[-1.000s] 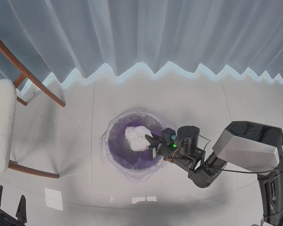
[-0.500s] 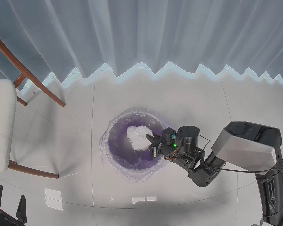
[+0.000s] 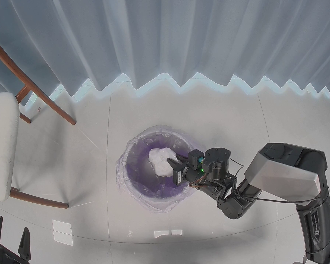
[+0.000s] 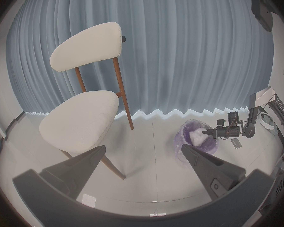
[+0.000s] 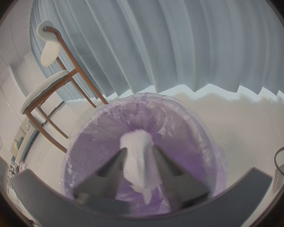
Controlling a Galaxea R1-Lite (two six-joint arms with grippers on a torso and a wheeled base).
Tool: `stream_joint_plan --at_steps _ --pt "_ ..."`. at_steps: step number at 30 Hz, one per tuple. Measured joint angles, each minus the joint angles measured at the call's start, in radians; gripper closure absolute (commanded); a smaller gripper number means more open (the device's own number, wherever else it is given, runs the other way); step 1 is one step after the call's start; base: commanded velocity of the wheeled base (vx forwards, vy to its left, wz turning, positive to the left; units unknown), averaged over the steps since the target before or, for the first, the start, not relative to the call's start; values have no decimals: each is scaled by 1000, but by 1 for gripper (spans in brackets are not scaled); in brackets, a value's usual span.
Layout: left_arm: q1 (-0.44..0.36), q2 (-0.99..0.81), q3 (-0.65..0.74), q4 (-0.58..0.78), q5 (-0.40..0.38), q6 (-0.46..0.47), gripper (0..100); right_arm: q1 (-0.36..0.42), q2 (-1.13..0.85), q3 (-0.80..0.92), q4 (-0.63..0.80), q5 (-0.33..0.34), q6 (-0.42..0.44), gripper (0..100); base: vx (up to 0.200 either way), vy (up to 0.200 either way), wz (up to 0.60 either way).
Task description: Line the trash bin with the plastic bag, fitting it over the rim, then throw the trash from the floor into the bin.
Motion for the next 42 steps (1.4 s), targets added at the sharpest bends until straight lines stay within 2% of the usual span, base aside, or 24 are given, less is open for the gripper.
stream_joint_plan --at_steps 6,16,24,30,35,39,42 --pt "-1 0 0 0 0 0 0 1 1 -6 -12 -5 10 0 0 0 0" --pt "-1 1 0 -9 0 -1 0 17 -8 6 -13 -51 41 0 0 0 0" --pt "0 1 0 -11 0 -1 0 19 -92 81 -16 -63 50 0 0 0 0" --pt "0 1 0 -15 7 -9 0 14 -251 234 -26 -77 57 0 0 0 0" --pt "-1 1 0 -18 22 -22 0 -10 -457 415 -22 -113 67 0 0 0 0" --pt "-1 2 0 -19 25 -26 0 -77 -636 570 -4 -131 69 0 0 0 0" --pt "-1 2 0 -20 23 -23 0 -172 -779 681 13 -128 67 0 0 0 0"
